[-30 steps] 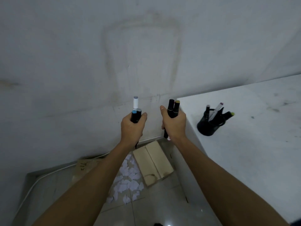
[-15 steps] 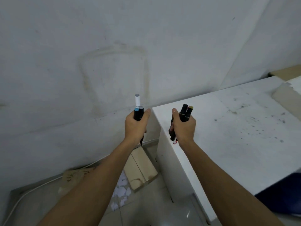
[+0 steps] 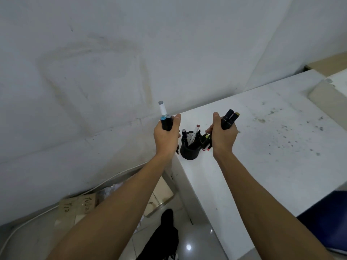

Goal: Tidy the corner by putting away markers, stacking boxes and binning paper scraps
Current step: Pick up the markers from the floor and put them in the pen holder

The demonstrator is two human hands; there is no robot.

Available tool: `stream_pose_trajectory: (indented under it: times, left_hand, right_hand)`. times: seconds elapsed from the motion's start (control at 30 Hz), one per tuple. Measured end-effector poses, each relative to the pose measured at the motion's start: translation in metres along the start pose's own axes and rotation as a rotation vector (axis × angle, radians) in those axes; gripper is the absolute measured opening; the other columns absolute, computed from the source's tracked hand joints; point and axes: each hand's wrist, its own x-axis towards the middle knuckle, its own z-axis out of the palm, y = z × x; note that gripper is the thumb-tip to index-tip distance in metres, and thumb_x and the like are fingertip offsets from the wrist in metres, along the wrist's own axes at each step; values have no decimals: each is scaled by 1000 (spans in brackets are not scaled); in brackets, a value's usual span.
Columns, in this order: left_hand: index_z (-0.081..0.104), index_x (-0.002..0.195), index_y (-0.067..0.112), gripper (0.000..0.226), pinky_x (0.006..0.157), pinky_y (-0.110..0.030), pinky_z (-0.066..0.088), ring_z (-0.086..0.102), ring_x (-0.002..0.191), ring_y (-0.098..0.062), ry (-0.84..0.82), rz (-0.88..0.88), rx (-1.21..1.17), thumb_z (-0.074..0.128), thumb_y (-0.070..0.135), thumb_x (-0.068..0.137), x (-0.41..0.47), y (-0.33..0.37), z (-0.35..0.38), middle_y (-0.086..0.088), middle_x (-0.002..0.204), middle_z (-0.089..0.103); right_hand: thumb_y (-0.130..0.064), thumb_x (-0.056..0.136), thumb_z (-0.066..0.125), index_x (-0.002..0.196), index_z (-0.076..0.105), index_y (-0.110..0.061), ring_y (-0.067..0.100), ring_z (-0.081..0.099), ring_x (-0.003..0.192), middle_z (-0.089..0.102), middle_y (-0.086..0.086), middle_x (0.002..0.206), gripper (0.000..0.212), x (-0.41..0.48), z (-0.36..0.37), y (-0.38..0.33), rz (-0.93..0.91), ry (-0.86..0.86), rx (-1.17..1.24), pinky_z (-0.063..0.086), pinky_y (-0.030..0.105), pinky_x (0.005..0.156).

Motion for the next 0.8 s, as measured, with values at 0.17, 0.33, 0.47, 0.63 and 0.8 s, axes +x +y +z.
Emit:
stream_pose_trajectory:
  times: [0.17, 0.33, 0.47, 0.63, 0.8]
  left_hand:
    - [57, 80, 15, 22, 53, -14, 48, 55, 55, -10, 12, -33, 0, 66, 32, 91, 29, -12, 26, -7, 69, 54]
    - [56, 77, 19, 23, 58, -20, 53, 60, 58, -13, 25, -62, 16, 66, 35, 91, 47, -29, 40, 10, 58, 55]
    - [57, 79, 16, 24, 55, -17, 50, 57, 55, -9, 66, -74, -14, 65, 33, 92, 53, -36, 48, -5, 68, 58]
    - [60, 83, 13, 25, 59, -21, 51, 58, 60, -11, 75, -124, -33, 67, 36, 90, 54, -44, 58, -5, 70, 59]
    - [58, 82, 14, 25, 58, -22, 52, 58, 59, -12, 126, -106, -47, 66, 35, 91, 51, -45, 64, -5, 70, 59]
  right_hand:
    - [-34, 92, 67, 87, 59, -4, 13, 64, 56, 62, 12, 67, 31, 25, 28, 13, 30, 29, 16, 52, 20, 59]
    - [-33, 91, 70, 83, 59, -18, 11, 72, 70, 69, 0, 74, 20, 26, 51, 33, 19, -9, -63, 51, 19, 66]
    - [-25, 91, 71, 92, 62, -17, 13, 73, 73, 69, -8, 78, 12, 27, 54, 40, -85, -32, -95, 57, 22, 73]
    - [-22, 87, 74, 99, 59, -26, 24, 71, 78, 68, 1, 78, 20, 31, 49, 47, -159, -34, -95, 57, 28, 76]
    - [-15, 96, 63, 98, 62, -14, 18, 70, 68, 68, 2, 73, 3, 29, 44, 44, -228, -69, -91, 48, 12, 66]
